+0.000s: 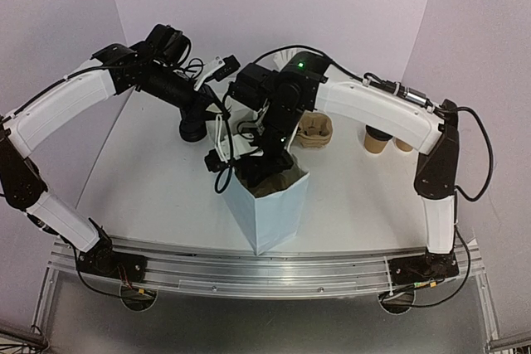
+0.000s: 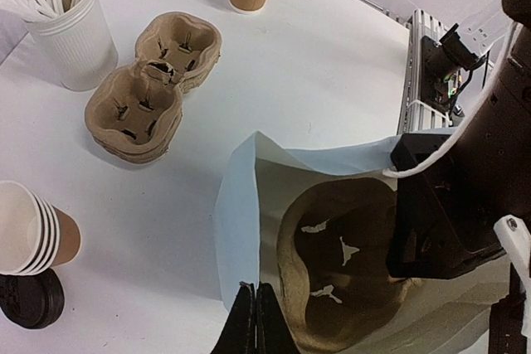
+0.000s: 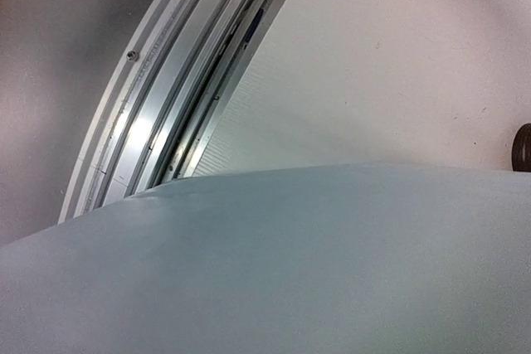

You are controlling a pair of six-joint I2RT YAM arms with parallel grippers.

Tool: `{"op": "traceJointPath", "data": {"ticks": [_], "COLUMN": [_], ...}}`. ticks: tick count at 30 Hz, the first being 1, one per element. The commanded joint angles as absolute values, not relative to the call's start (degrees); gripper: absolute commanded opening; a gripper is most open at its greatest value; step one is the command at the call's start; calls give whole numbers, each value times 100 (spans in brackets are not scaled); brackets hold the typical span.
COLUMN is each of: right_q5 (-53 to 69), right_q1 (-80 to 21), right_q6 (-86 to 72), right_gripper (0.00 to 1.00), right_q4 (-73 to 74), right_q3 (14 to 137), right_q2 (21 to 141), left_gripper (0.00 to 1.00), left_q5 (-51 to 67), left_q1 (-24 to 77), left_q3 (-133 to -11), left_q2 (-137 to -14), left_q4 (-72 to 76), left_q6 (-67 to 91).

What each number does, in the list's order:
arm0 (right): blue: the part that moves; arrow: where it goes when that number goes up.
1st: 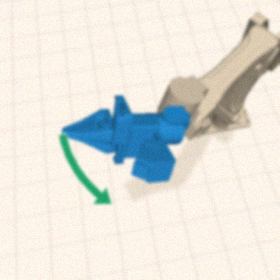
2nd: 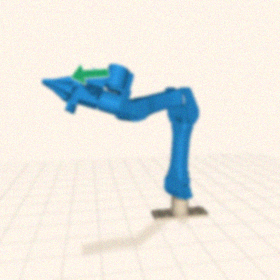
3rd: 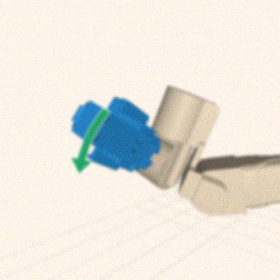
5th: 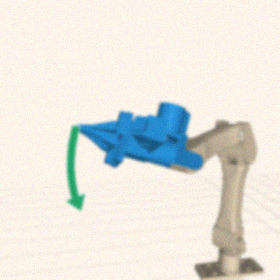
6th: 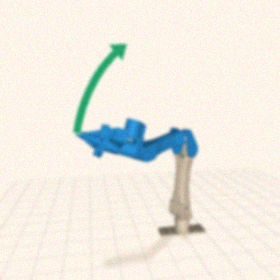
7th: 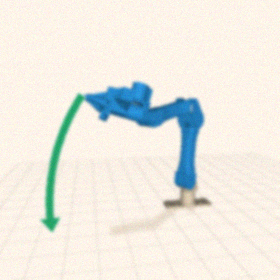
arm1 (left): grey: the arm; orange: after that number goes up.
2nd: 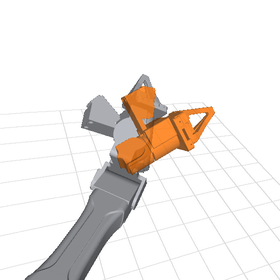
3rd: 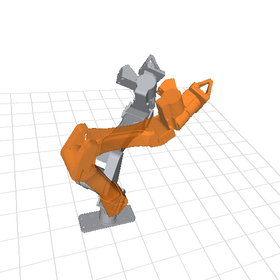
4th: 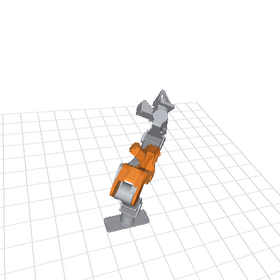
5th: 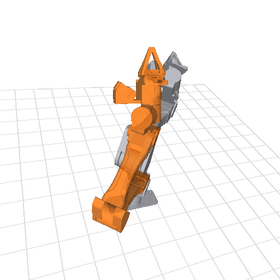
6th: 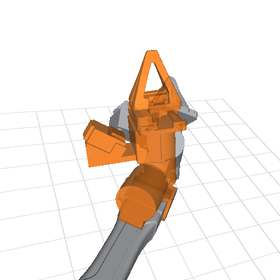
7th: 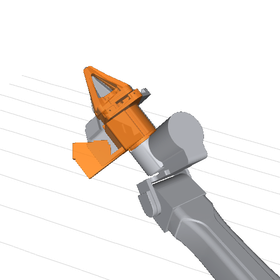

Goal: Pack the takeout coffee

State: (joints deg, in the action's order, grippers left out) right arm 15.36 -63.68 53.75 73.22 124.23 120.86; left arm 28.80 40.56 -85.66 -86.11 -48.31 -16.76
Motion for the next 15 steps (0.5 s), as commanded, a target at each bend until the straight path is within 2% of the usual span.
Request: {"op": "traceJointPath", "data": {"ticks": [1, 4, 7, 9, 11, 15], "right_q5": [1535, 1409, 1332, 1300, 1330, 1337], "right_q1": [-6423, -6427, -6428, -6425, -6427, -6425], "right_q6": [5337, 5364, 5383, 5373, 5362, 5361], "right_gripper": [39, 53, 59, 73, 76, 75], "right_q4": [7466, 7328, 7221, 7162, 7095, 6905], "right_q3": [12509, 12518, 12514, 12524, 12532, 12531], "right_q2": [12107, 11953, 11841, 11774, 11702, 11494], "left_gripper": [0, 0, 0, 0, 0, 0], "left_q5": [2927, 2926, 2929, 2928, 2915, 2893], "left_q1": [4061, 4061, 4061, 4062, 4060, 4064], "left_q3": [-8521, -8494, -8468, -8449, -8425, -8397], "left_q2": [-8372, -8359, -8343, -8332, -8328, -8315], "left_q4": [-4588, -4603, -4608, -4612, -4614, -4632], "left_q6": [-1811, -1819, -1832, -1845, -1863, -1933]}}
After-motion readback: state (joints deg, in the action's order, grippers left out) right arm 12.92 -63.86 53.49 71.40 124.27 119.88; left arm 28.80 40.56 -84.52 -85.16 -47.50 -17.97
